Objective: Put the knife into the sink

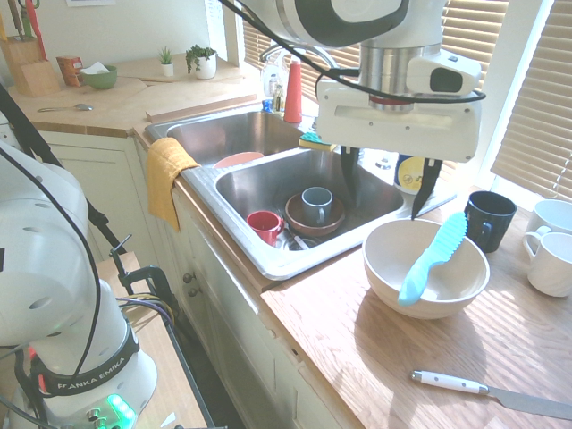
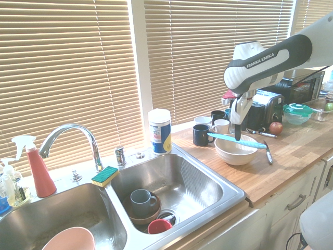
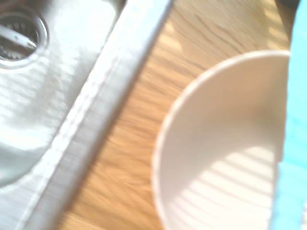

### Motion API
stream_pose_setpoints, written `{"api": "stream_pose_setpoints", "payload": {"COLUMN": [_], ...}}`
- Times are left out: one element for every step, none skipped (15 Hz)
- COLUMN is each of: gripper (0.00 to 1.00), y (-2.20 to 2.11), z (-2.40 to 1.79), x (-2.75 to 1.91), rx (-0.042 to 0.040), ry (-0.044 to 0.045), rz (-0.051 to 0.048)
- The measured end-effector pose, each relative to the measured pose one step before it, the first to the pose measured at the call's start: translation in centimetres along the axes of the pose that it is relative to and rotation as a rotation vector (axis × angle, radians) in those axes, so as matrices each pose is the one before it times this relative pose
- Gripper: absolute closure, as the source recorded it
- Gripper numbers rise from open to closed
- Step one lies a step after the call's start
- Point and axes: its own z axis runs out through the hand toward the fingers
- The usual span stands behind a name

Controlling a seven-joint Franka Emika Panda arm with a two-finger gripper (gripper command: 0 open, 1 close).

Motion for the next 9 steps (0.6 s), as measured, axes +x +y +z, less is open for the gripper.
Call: {"api": "stream_pose_setpoints", "payload": {"gripper": [0.0,0.0,0.0,0.0,0.0,0.0,1.0,1.0,1.0], "y": [0.922,0.673,0.467,0.216,0.046,-0.105,-0.134,-0.097,-0.073], "z": [0.873,0.924,0.933,0.907,0.835,0.738,0.679,0.609,0.471], "x": [0.362,0.389,0.405,0.389,0.382,0.352,0.28,0.236,0.206], "rx": [-0.00436,-0.01187,-0.00906,-0.00676,-0.00302,-0.00099,0.00041,0.00291,0.00519], "ry": [-0.00298,-0.00201,0.00026,0.00094,0.0028,0.00374,0.00122,0.00101,0.0013], "rz": [0.00573,0.0061,0.00479,0.00425,0.0077,0.00744,0.00767,0.01358,0.01366]}}
